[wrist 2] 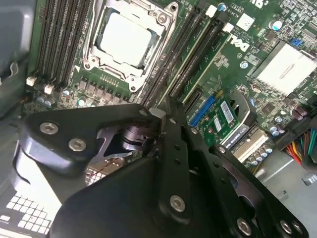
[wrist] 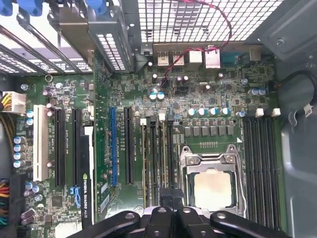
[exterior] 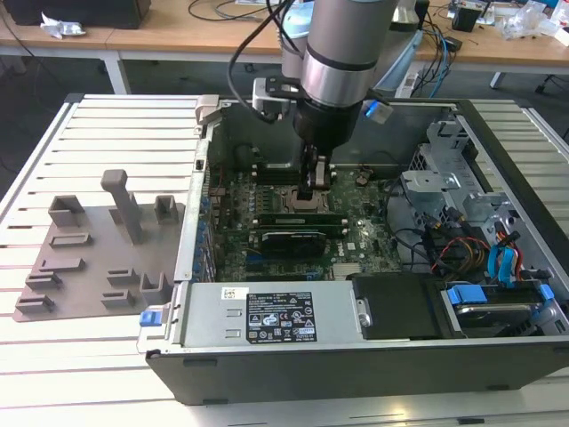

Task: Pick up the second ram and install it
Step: 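Insert the second ram into the second slot, then press down the second ram until it locks into place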

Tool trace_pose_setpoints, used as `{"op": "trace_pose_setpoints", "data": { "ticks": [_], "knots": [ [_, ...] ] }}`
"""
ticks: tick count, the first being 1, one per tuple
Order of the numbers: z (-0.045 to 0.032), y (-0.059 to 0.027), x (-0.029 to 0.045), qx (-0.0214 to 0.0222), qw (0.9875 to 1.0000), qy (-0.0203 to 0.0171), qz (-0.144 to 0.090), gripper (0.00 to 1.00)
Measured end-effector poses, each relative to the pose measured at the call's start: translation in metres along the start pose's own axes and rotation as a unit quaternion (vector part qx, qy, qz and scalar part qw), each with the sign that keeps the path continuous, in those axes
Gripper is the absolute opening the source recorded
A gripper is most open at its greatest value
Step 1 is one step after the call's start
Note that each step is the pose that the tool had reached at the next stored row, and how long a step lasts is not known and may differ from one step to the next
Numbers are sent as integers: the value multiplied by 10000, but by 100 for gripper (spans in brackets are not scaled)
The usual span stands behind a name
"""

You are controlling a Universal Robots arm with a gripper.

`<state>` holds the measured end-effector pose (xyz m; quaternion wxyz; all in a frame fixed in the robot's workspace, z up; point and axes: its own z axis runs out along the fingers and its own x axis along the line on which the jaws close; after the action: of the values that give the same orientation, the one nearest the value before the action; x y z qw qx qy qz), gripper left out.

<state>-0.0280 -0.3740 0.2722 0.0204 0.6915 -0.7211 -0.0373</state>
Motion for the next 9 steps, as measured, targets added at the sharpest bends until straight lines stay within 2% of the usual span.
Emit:
{"op": "trace_pose_setpoints", "data": {
  "ticks": [3,4,5,6,9],
  "knots": [
    [-4,0,0,0,10000,0,0,10],
    [-4,-43,-2,-1,10000,0,1,10],
    [3,-152,-6,-12,10000,1,1,10],
    [39,-307,-11,-38,10000,2,1,10],
    [99,-502,-18,-44,10000,2,1,10]
  ]
}}
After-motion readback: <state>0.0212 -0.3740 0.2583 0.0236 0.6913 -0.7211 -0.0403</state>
